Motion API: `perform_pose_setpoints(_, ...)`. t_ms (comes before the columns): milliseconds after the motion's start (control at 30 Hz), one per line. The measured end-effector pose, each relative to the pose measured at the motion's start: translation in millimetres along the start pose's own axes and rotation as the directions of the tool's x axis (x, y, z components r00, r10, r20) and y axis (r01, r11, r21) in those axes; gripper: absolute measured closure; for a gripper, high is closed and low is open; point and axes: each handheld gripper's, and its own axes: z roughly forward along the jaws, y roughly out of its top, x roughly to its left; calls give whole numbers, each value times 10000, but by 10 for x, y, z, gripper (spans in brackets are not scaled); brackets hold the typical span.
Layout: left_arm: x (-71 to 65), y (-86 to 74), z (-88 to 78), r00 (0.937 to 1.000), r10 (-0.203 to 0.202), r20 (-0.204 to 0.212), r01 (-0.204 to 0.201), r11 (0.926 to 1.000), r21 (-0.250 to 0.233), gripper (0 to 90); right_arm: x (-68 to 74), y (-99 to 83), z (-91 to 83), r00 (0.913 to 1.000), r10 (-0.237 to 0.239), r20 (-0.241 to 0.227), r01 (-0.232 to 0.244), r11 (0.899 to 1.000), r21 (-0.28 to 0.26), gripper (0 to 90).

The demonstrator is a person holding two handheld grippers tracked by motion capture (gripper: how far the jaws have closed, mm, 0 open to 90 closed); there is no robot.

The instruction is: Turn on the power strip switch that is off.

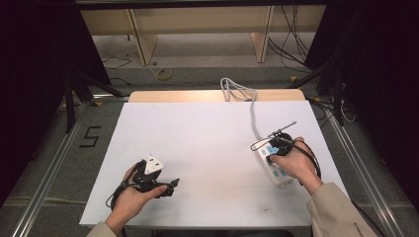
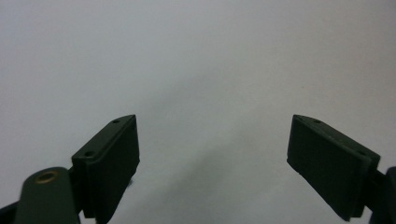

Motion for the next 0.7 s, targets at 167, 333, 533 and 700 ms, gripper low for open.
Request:
perform_pose_setpoints(167,1,0,1,10000,0,-1,0,10000,4,164,-4,-1,-2,10000,33,-10,-33,10000,11,900)
perform_pose_setpoints(333,1,0,1,10000,11,0,-11,10000,7,164,-3,0,-3,10000,36,-6,-36,10000,8,900)
perform_pose_setpoints(533,1,0,2,10000,8,5,-8,10000,-1,164,-2,0,-4,10000,18,0,-18,10000,-23,900)
perform_pose_setpoints(700,0,1,2,10000,17,1,-17,10000,9,165,-3,-1,-11,10000,17,-9,-17,10000,-80,900)
